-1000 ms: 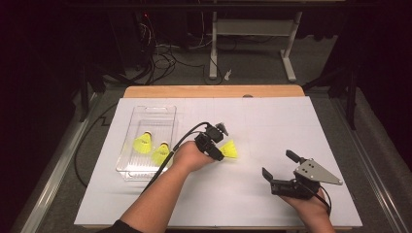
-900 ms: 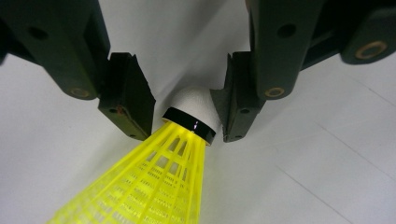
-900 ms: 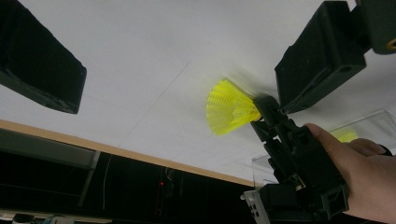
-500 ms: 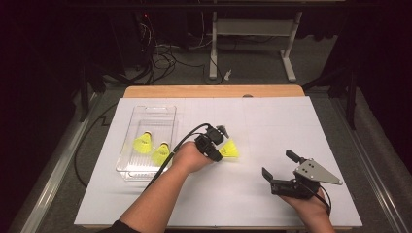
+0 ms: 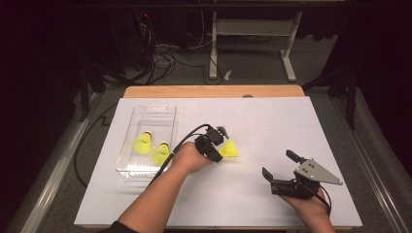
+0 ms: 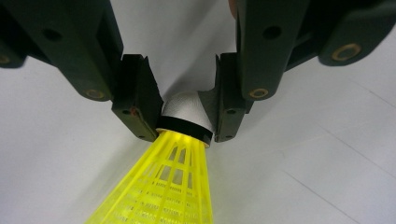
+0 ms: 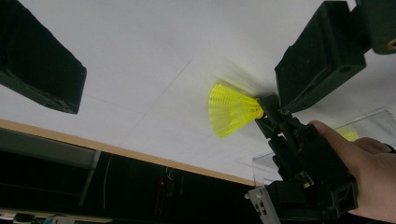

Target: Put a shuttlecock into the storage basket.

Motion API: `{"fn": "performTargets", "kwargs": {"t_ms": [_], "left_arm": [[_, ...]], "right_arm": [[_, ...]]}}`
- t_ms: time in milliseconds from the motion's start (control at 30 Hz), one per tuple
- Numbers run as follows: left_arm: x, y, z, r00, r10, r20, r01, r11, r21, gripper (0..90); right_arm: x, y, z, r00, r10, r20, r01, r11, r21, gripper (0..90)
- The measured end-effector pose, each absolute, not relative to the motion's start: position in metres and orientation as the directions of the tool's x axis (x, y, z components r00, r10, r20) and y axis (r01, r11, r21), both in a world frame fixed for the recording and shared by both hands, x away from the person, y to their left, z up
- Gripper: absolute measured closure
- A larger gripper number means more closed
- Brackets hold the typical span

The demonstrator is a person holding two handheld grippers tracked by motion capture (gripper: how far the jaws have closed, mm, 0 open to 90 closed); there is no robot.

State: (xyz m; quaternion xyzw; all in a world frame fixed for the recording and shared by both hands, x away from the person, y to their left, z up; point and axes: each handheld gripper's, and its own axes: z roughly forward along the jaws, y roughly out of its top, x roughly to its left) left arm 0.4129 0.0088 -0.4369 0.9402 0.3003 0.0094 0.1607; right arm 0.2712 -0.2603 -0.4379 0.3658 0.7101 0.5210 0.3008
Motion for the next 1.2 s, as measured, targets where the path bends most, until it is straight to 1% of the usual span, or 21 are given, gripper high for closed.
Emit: {"fn": "performTargets", "kwargs": {"t_ms": [433, 600, 1200], "left_arm": [[0.409, 0.012, -0.43, 0.819, 0.565, -0.102, 0.564, -0.759, 0.325, 63.6], [0.406, 0.016, -0.424, 0.81, 0.571, -0.132, 0.579, -0.746, 0.329, 63.6], [0.387, 0.033, -0.407, 0.785, 0.602, -0.142, 0.612, -0.721, 0.326, 63.6]], "right_arm": [[0.271, -0.26, -0.438, -0.552, 0.832, -0.048, 0.204, 0.19, 0.96, 2.4], [0.271, -0.26, -0.437, -0.554, 0.831, -0.048, 0.204, 0.191, 0.96, 2.4], [0.271, -0.258, -0.437, -0.556, 0.83, -0.049, 0.205, 0.195, 0.959, 2.4]]}}
